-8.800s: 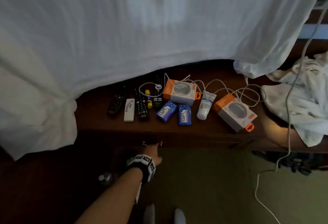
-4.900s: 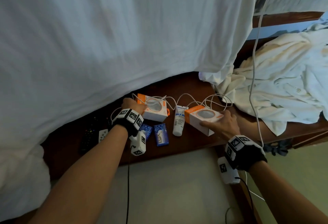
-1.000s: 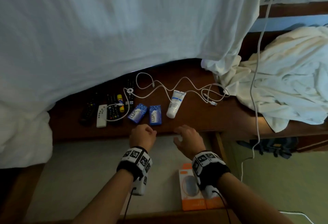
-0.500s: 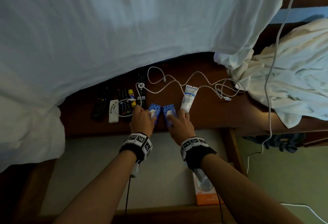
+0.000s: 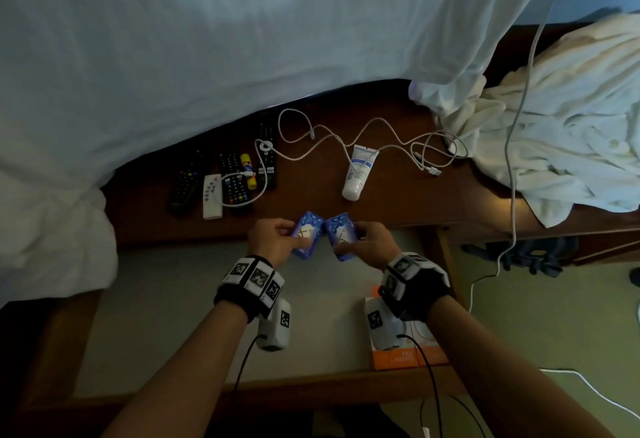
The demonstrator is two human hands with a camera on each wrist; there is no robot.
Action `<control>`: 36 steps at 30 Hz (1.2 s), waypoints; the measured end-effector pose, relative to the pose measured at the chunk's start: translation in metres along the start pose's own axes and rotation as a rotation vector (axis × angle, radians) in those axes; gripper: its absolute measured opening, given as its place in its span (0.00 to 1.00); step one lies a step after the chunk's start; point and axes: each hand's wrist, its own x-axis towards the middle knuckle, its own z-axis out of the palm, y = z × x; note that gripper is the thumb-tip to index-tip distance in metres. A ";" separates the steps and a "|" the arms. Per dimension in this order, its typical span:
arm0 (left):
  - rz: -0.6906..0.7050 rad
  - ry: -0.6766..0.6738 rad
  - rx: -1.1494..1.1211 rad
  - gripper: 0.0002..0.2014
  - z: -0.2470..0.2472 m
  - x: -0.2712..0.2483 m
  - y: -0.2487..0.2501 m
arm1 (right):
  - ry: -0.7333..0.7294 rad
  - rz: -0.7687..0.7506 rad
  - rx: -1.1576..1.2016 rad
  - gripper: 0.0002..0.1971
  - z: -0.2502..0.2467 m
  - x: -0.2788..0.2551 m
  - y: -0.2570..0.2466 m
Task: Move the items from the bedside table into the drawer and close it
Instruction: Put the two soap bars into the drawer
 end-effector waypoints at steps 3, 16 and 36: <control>-0.051 -0.092 -0.067 0.27 0.008 -0.013 -0.021 | -0.097 0.078 0.335 0.15 -0.007 -0.015 0.017; -0.115 -0.474 0.572 0.20 0.091 -0.063 -0.099 | -0.034 0.108 0.191 0.20 0.011 -0.034 0.070; -0.202 -0.301 0.595 0.14 0.099 -0.068 -0.127 | -0.239 -0.071 -0.590 0.15 0.059 -0.024 0.079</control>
